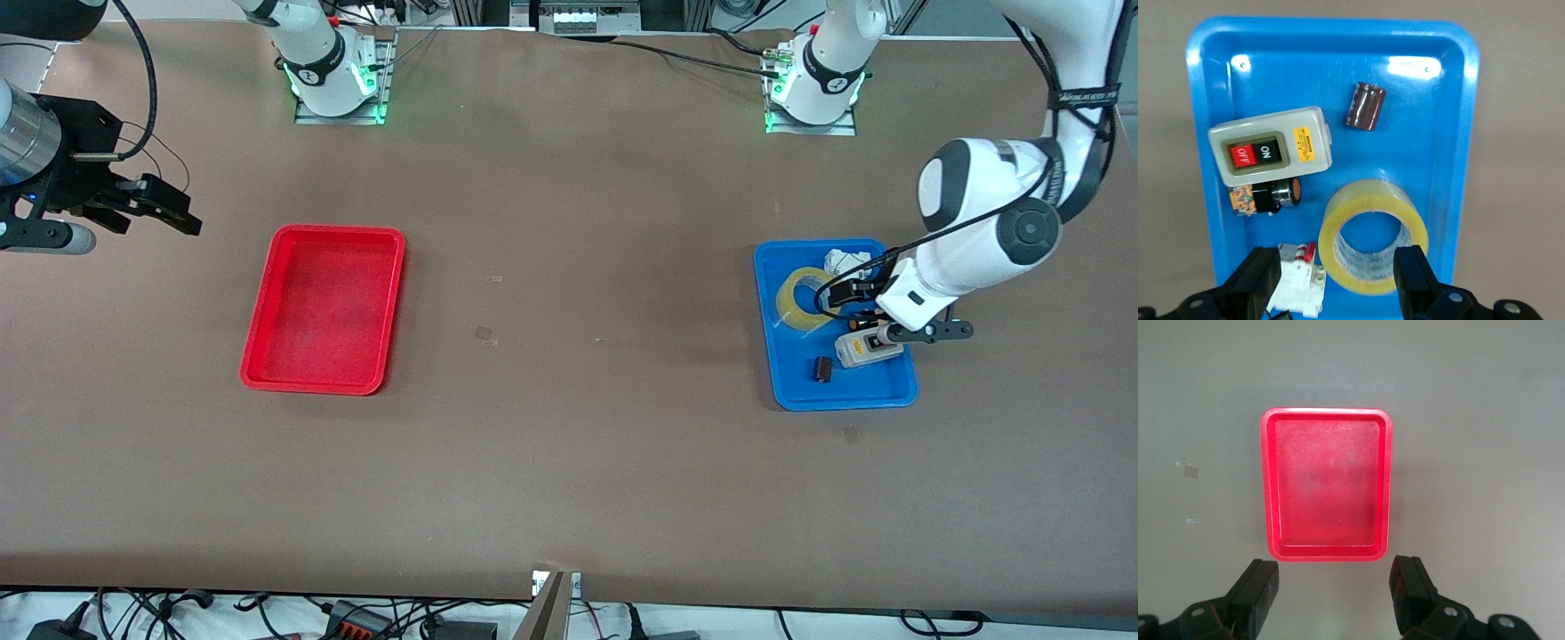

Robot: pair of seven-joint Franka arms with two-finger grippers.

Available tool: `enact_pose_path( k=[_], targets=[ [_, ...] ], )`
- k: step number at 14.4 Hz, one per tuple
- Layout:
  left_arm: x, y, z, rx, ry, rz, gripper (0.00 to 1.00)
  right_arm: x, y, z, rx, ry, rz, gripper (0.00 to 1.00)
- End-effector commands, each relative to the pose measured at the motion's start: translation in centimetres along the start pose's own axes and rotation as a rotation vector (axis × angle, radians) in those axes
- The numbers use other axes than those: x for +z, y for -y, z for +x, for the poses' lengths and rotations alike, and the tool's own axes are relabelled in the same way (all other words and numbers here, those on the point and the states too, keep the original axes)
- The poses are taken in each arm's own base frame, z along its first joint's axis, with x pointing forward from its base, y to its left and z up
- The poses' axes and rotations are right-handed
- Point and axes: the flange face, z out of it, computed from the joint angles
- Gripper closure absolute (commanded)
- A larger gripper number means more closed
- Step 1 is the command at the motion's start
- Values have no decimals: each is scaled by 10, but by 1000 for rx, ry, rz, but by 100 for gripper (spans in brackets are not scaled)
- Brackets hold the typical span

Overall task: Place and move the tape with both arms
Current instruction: 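Grasp the yellow tape roll by its rim with the left gripper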

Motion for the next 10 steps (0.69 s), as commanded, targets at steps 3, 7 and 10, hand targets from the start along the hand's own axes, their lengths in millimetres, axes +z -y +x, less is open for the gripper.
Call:
enact_pose_path(
  k=[3,7,10],
  targets=[
    [43,5,-5,-23,16,13,0,-2,4,2,-16,-13,20,2],
    [70,5,-6,-22,65,16,0,-2,4,1,-16,-13,25,2],
    [91,5,-6,-24,102,17,0,-2,4,1,-18,-14,25,2]
  ],
)
